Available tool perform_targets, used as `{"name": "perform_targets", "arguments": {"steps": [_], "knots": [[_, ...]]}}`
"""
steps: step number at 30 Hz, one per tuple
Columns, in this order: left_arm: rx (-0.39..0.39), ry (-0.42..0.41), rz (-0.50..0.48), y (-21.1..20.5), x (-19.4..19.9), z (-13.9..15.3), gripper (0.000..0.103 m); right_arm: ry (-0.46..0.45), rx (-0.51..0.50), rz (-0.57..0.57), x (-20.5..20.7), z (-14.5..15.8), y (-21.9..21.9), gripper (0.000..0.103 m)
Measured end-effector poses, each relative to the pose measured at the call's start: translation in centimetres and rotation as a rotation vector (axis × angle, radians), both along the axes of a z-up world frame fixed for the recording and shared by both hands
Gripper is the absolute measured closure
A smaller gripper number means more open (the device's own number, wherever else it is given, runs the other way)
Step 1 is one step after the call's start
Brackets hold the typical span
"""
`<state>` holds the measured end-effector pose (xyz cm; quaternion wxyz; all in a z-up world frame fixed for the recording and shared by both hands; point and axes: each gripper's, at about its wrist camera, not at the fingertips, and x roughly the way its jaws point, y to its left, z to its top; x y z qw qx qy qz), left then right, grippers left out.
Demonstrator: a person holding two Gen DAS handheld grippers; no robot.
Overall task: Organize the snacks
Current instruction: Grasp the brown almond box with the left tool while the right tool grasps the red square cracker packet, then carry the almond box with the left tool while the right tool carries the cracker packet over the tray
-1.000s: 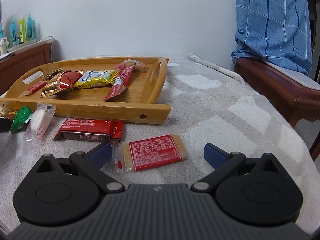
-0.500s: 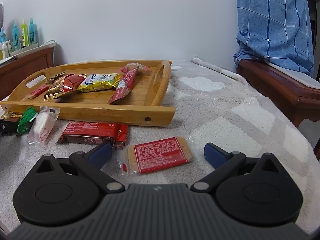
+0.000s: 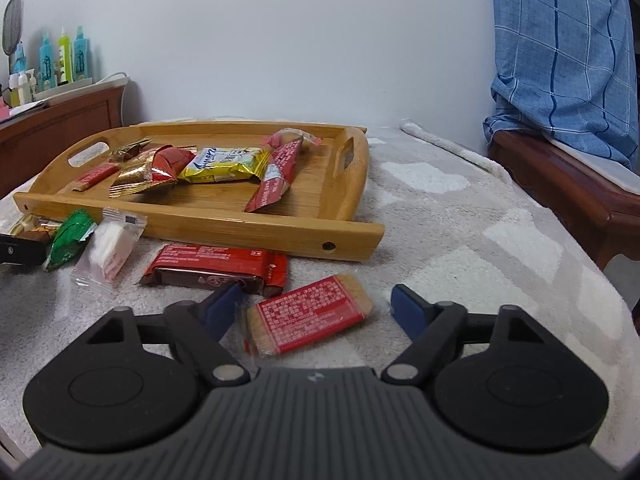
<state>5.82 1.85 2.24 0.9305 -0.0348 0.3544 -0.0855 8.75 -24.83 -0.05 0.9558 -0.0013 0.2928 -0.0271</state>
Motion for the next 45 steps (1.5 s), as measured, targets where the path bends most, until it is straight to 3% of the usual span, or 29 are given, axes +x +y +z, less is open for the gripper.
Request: {"name": "perform_targets", "arguments": {"steps": [6, 17, 27, 37, 45], "knots": [[-0.006, -0.006, 0.003, 0.0, -0.5, 0.4, 0.059, 0.006, -0.001, -0.008, -0.2, 0.3, 0.4, 0.032], [0.008, -0.046, 0.009, 0.6, -1.2, 2.2, 0.062, -0.020, -0.007, -0.045, -1.0, 1.5, 0.1, 0.034], [-0.004, -0.106, -0.005, 0.8, -1.2, 6.0, 0.062, -0.085, 0.041, -0.069, -0.6, 6.2, -0.4, 0.034], [-0.024, -0.158, -0.020, 0.2, 3.8, 10.3, 0.062, -0.142, 0.142, -0.048, 5.8, 12.2, -0.1, 0.034], [-0.069, -0.133, -0.026, -2.0, 11.0, 9.6, 0.062, -0.075, 0.279, -0.066, 14.8, 11.1, -1.5, 0.034]]}}
